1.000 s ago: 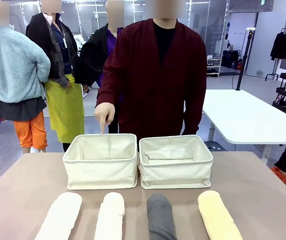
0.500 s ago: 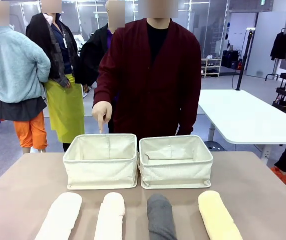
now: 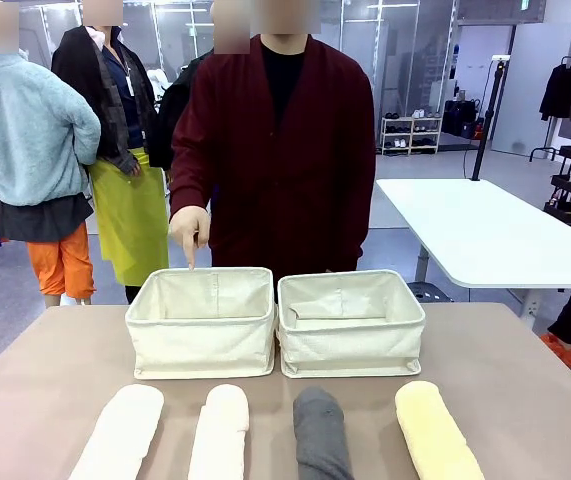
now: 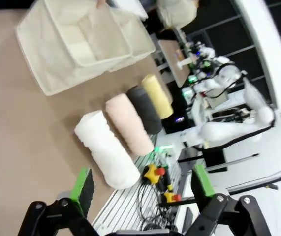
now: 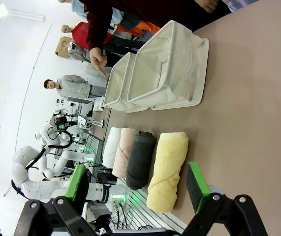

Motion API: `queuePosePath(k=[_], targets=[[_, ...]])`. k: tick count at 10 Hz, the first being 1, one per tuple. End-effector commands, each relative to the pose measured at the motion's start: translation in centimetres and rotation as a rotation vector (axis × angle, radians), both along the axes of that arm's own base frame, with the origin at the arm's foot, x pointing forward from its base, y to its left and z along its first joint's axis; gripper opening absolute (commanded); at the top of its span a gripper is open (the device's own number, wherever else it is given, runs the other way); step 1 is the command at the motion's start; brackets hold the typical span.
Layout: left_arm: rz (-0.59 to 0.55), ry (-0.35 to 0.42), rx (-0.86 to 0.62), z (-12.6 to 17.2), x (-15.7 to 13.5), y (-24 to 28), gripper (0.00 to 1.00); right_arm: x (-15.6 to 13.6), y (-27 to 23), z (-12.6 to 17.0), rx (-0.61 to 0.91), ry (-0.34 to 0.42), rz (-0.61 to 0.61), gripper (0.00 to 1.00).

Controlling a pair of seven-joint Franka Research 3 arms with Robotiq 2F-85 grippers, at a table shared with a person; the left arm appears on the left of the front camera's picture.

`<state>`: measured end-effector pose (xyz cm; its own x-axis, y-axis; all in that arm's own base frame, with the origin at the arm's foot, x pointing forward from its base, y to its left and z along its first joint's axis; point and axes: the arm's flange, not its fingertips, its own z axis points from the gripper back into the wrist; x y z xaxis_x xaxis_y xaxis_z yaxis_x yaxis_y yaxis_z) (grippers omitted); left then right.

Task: Divide the towels into two baskets.
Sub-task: Pick up one hotel-folded towel and place it in the Fabric basket indicated by the person.

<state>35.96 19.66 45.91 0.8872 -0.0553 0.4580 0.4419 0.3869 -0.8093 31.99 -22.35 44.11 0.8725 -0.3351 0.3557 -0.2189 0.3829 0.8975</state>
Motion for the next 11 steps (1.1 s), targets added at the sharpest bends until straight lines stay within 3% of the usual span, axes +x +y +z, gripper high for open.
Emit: queuePosePath(k=[1, 4, 6, 11], targets=[[-0.006, 0.095, 0.18, -0.1, -0.3, -5.1, 1.0, -0.1, 0.0, 0.3, 0.003, -0.008, 0.004, 1.0], [-0.071, 0.19, 0.363, -2.9, -1.1, -13.1, 1.0, -0.1, 0.0, 0.3, 0.003, -0.008, 0.004, 1.0], [-0.019, 0.217, 0.486, -4.8, -2.7, -16.9, 1.0, -0.1, 0.0, 0.3, 0.003, -0.008, 0.004, 1.0], [0.046, 0.255, 0.565, -8.4, -4.6, -22.5, 1.0, -0.1, 0.0, 0.3, 0.003, -0.008, 0.004, 1.0]])
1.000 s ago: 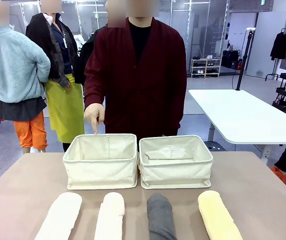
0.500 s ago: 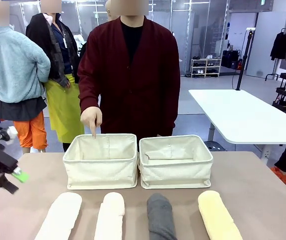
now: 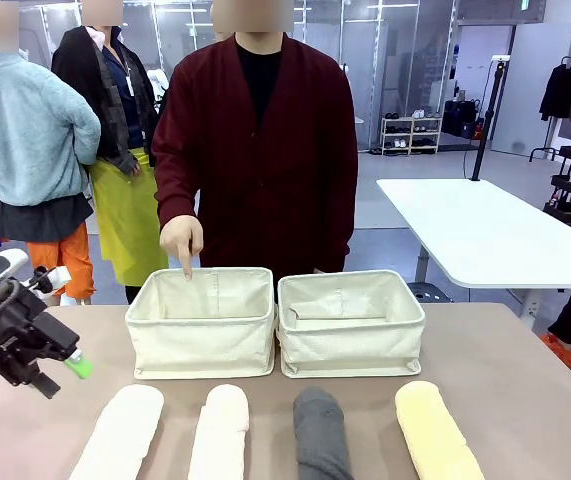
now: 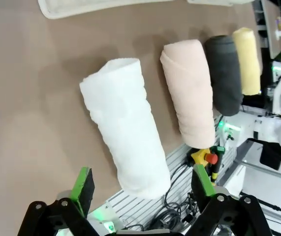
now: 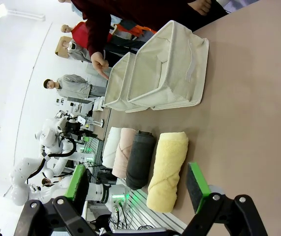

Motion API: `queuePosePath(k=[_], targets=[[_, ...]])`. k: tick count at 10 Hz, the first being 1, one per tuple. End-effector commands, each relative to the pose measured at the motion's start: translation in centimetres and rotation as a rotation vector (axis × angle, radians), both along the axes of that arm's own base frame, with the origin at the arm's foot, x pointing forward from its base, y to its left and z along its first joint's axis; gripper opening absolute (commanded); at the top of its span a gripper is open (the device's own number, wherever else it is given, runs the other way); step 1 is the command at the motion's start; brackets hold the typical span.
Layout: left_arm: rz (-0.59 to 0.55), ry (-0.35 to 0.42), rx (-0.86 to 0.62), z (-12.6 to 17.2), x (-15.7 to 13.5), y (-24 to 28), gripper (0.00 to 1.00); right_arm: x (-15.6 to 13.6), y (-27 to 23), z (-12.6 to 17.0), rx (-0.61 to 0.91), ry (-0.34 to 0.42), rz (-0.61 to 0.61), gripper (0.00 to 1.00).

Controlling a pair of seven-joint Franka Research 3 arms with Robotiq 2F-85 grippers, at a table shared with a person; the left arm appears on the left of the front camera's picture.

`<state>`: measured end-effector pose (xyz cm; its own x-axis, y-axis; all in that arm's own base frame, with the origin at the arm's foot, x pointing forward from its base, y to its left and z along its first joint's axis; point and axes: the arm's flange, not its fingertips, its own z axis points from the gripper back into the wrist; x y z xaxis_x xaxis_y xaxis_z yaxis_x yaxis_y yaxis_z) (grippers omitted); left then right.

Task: Divide the towels into two baskets.
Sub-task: Pick up one hotel-folded towel and place it in the Fabric basket indicated by the person.

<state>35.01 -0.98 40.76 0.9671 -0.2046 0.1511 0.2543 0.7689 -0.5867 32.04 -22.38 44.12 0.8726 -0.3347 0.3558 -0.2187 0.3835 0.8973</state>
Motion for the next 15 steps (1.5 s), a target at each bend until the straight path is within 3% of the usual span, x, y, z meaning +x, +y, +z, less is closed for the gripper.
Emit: queuePosePath(k=[1, 6, 9, 12, 13, 14, 15], targets=[[0.037, -0.004, 0.072, -4.1, -3.6, -2.8, 1.0, -0.1, 0.1, 0.3, 0.004, -0.008, 0.004, 1.0], [0.085, 0.01, 0.157, -7.6, -4.4, -5.0, 1.0, -0.1, 0.1, 0.3, 0.004, -0.008, 0.004, 1.0], [0.064, 0.078, 0.186, -9.5, -5.8, -5.9, 1.0, -0.1, 0.1, 0.3, 0.004, -0.008, 0.004, 1.0], [0.094, 0.065, 0.206, -11.2, -6.3, -6.2, 1.0, -0.1, 0.1, 0.3, 0.004, -0.008, 0.004, 1.0], [0.065, 0.069, 0.199, -11.0, -6.6, -6.4, 0.8, -0.1, 0.1, 0.3, 0.004, -0.008, 0.004, 1.0], [0.042, 0.076, 0.199, -11.0, -6.6, -6.4, 0.41, -0.1, 0.1, 0.3, 0.004, -0.008, 0.004, 1.0], [0.04, 0.101, 0.187, -11.2, -6.6, -6.5, 0.2, -0.1, 0.1, 0.3, 0.004, -0.008, 0.004, 1.0]])
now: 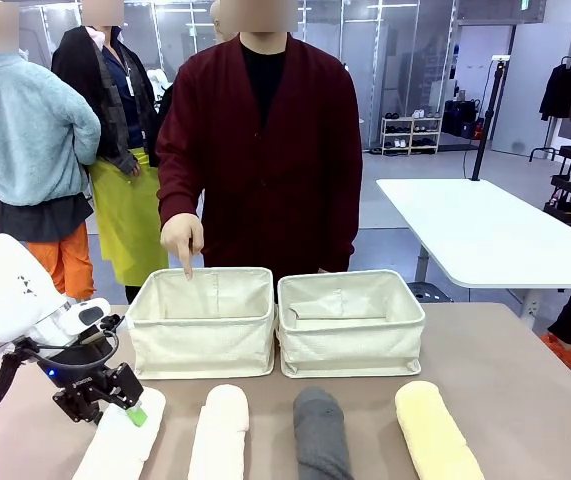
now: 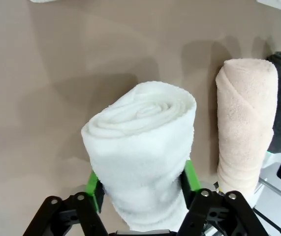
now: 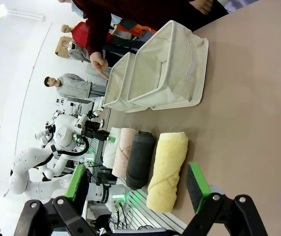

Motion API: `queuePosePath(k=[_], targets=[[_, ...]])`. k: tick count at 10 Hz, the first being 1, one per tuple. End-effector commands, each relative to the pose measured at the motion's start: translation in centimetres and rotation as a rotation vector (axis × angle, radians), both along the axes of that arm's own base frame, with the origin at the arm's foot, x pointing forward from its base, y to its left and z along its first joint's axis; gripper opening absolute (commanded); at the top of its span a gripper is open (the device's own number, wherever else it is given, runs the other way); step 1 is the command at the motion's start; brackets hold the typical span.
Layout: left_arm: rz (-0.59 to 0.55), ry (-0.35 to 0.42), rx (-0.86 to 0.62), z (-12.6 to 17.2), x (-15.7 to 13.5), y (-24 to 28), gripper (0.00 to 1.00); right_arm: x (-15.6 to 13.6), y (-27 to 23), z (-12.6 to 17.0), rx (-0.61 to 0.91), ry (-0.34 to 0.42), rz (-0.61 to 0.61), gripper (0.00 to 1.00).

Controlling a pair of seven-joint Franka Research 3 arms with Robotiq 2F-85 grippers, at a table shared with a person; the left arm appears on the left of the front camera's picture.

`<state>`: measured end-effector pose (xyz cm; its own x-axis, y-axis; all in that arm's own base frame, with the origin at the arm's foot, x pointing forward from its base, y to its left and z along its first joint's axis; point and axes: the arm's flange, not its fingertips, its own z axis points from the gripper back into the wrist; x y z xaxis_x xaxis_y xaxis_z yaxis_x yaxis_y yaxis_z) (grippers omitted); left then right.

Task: Divide the towels into two baskets.
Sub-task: Pick up one hotel-folded towel and place it in the Fabric basket indicated by the person.

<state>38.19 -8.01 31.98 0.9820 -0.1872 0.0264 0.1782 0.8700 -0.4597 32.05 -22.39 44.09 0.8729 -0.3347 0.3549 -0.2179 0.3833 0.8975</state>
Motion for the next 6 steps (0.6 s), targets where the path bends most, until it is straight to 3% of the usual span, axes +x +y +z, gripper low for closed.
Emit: queuePosePath(k=[1, 2, 3, 4, 6], targets=[[-0.001, -0.006, 0.024, -2.4, -9.8, 0.4, 0.0, -0.1, 0.1, 0.3, 0.003, -0.009, 0.004, 1.0], [0.0, -0.012, 0.022, -2.3, -9.8, 0.4, 0.0, -0.1, 0.1, 0.3, 0.003, -0.009, 0.004, 1.0], [0.003, -0.038, 0.036, -2.0, -9.9, 0.3, 0.12, -0.1, 0.1, 0.3, 0.003, -0.009, 0.004, 1.0], [0.007, -0.058, 0.04, -1.5, -9.8, 0.2, 0.04, -0.1, 0.1, 0.3, 0.003, -0.009, 0.004, 1.0], [0.005, -0.103, 0.045, 0.9, -9.9, 0.1, 0.0, -0.1, 0.1, 0.3, 0.003, -0.009, 0.004, 1.0]])
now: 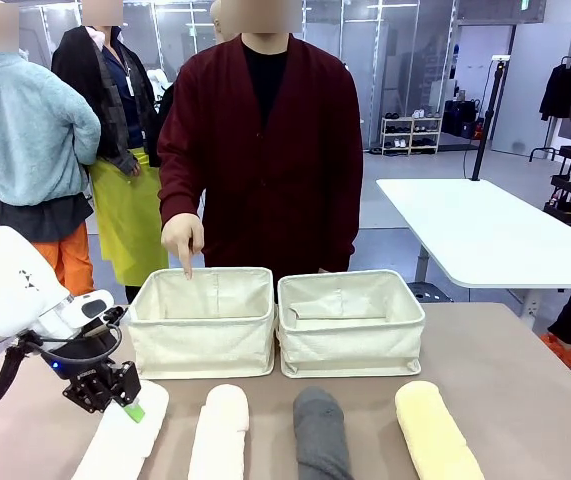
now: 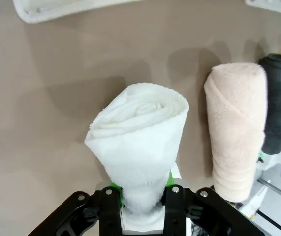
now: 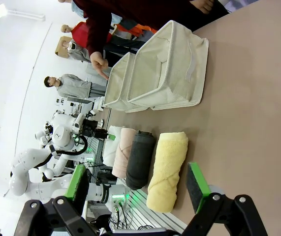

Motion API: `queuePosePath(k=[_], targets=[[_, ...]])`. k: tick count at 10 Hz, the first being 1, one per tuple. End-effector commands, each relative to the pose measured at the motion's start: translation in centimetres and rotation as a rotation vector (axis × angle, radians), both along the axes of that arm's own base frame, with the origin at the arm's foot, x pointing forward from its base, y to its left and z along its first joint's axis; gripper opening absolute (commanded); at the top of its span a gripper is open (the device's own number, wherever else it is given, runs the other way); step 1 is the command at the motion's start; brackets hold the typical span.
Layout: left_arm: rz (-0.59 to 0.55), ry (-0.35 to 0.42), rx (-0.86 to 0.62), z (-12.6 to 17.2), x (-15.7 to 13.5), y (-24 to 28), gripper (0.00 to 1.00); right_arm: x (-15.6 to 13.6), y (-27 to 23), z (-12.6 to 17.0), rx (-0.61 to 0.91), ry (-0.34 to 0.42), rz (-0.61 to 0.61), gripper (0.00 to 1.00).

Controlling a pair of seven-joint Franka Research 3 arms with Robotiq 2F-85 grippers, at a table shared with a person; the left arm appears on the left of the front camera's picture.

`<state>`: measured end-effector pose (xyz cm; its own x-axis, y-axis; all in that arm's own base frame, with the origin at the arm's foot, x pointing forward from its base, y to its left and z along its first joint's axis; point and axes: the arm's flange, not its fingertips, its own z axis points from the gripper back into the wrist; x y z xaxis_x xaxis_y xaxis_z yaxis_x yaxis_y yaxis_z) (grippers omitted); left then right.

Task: Divide the towels into two baskets.
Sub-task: Pick up one hotel-folded towel and place it in the Fabric basket indicated by the person.

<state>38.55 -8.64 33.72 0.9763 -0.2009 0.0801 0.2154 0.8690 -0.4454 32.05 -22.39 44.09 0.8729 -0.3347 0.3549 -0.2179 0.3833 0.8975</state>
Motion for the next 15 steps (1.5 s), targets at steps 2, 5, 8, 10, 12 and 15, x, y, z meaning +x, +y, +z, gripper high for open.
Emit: queuePosePath(k=[2, 5, 8, 10, 12, 15], targets=[[-0.12, -0.093, 0.102, 3.8, -10.2, -0.2, 0.0, -0.1, 0.1, 0.3, 0.003, -0.009, 0.004, 1.0], [-0.417, -0.241, 0.134, 10.9, -8.7, -3.3, 0.0, -0.1, 0.1, 0.3, 0.003, -0.009, 0.004, 1.0], [-0.838, -0.386, 0.336, 13.0, -7.7, -7.1, 0.0, -0.1, 0.1, 0.3, 0.003, -0.009, 0.004, 1.0], [-1.04, -0.532, 0.439, 11.9, -6.8, -7.9, 0.0, -0.1, 0.1, 0.3, 0.003, -0.009, 0.004, 1.0], [-0.982, -0.408, 0.421, 12.6, -8.3, -8.6, 0.0, -0.1, 0.1, 0.3, 0.003, -0.009, 0.004, 1.0], [-0.982, -0.408, 0.421, 12.6, -8.3, -8.6, 0.0, -0.1, 0.1, 0.3, 0.003, -0.009, 0.004, 1.0]])
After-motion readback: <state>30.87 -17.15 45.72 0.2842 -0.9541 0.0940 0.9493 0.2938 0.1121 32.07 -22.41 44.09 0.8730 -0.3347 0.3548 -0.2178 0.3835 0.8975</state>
